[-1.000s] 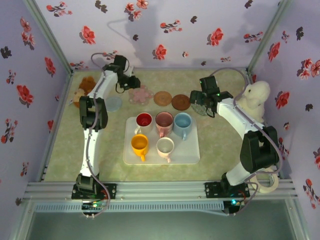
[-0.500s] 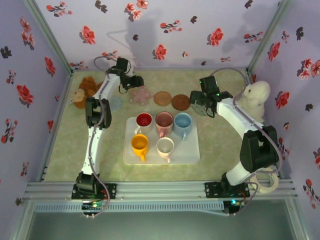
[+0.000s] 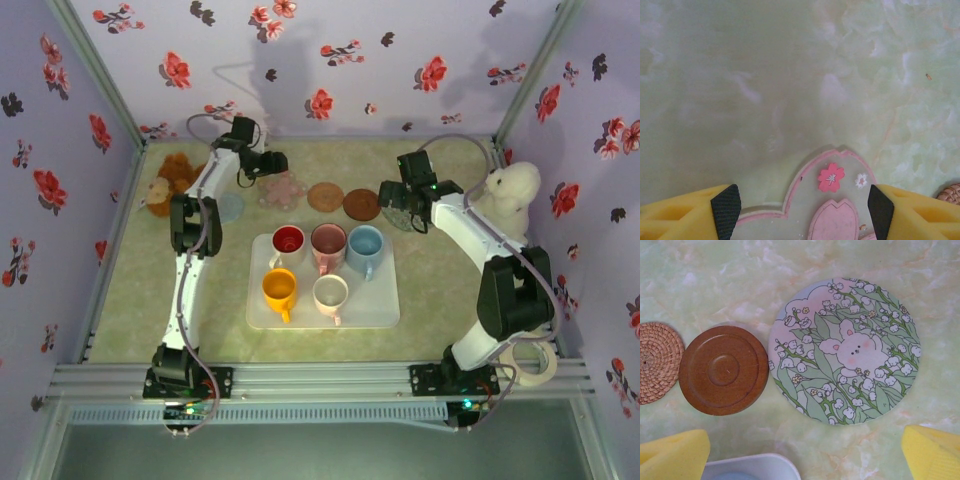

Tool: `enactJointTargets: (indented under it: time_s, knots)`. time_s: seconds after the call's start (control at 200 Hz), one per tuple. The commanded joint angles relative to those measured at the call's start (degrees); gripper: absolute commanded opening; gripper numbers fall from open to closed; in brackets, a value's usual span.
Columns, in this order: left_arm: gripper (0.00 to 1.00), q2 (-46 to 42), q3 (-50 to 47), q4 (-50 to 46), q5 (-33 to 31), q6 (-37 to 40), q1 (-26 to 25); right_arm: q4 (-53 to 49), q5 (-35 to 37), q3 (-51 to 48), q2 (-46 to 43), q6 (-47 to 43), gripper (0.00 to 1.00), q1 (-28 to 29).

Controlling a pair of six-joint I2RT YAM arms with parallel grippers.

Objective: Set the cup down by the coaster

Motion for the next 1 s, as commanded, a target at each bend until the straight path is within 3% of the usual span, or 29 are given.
enactJointTargets:
  time_s: [0.0, 0.535, 0.995]
  knots:
    - [0.73, 0.74, -1.01, -0.47, -1.65, 0.68, 0.94, -0.75, -0.24, 1.39, 0.38, -0.63, 0.99, 0.00]
    - [0.58, -6.65, -14.05, -7.78, -2.66, 5.03, 0.58, -0.44, -0.98, 0.35, -0.07, -0.36, 0.99, 0.02]
    - [0.50, -11.86, -16.03, -11.26, -4.98, 7.23, 0.76, -0.61, -0.94, 0.00, -0.56, -0.29, 0.99, 0.06]
